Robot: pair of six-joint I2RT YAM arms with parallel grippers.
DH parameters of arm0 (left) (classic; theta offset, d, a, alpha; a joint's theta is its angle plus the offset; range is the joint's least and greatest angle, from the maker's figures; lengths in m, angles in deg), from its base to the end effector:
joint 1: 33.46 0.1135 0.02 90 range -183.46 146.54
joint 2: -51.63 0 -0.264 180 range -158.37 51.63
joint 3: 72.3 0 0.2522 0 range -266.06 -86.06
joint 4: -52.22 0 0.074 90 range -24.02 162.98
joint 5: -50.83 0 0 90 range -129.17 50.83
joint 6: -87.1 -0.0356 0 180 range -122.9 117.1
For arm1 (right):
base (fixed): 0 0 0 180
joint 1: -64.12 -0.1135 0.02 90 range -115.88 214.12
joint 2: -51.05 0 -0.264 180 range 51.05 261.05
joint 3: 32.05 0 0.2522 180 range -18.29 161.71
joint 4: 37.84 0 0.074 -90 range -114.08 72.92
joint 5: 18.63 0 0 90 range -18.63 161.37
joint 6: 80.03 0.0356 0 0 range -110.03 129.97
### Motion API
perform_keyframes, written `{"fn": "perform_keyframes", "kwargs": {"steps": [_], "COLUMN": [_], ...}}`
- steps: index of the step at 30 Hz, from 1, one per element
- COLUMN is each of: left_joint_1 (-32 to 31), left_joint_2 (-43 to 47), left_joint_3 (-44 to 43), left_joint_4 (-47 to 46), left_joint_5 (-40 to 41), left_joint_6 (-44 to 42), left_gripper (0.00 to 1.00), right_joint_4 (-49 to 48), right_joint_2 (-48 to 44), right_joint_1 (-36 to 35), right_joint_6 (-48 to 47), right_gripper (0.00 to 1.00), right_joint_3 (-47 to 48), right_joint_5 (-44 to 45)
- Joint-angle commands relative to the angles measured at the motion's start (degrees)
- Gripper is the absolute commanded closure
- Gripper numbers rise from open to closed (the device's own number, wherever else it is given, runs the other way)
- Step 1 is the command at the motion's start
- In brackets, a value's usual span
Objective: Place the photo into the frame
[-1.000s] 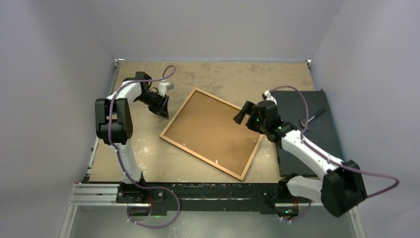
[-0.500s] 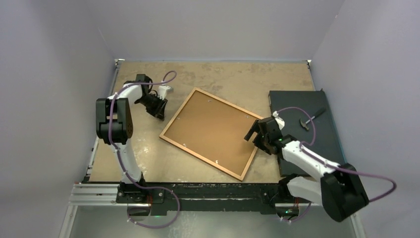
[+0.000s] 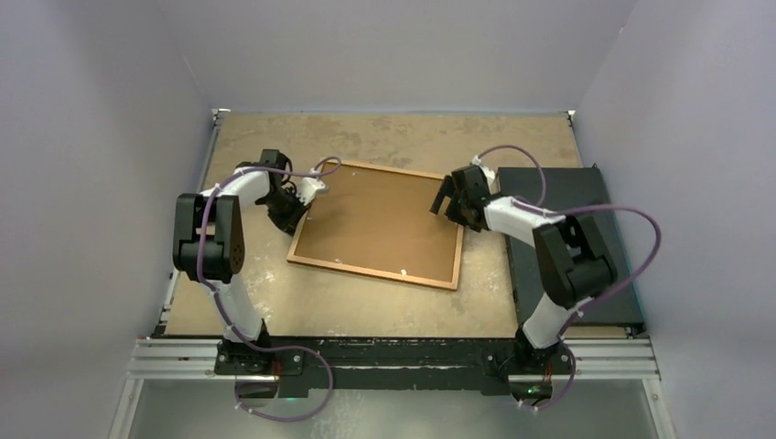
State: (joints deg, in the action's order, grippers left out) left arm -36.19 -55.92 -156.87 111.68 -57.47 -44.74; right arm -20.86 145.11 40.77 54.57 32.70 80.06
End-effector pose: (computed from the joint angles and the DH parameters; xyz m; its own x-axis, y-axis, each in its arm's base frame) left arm 0.3450 -0.0276 0.1599 -0.6800 0.6665 -0.3056 0.7249 0.6736 -0.1441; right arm 0.3088 0.1275 0.1744 -0.6803 0.4623 -0.5687 0.2553 0.8768 0.4074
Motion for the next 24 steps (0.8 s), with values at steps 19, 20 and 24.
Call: {"fn": "perform_keyframes", "kwargs": {"steps": [19,20,24], "left_joint_1": [-14.42,-16.73,-20.32], "left_joint_2": [2.45,2.18,2.27], "left_joint_3": [7.39,6.95,4.61], "left_joint_4": [8.80,8.84,10.59], "left_joint_5": [-9.19,-9.47,-11.19], "left_joint_6": [-7.00,-6.22,-4.62], "left_gripper": [0.90,0.88,0.74], "right_joint_4": [-0.33,0.91,3.60], "right_joint_2": [35.97,36.35,36.02], "right_joint_1": [-2.18,-2.12,-1.19], "right_joint_6": [-7.49,-8.11,-9.71], "right_gripper": [0.01,0.01,0.01], "right_joint_3": [47.71,49.11,50.96], "right_joint_5": [-24.36,-23.40,-20.55]}}
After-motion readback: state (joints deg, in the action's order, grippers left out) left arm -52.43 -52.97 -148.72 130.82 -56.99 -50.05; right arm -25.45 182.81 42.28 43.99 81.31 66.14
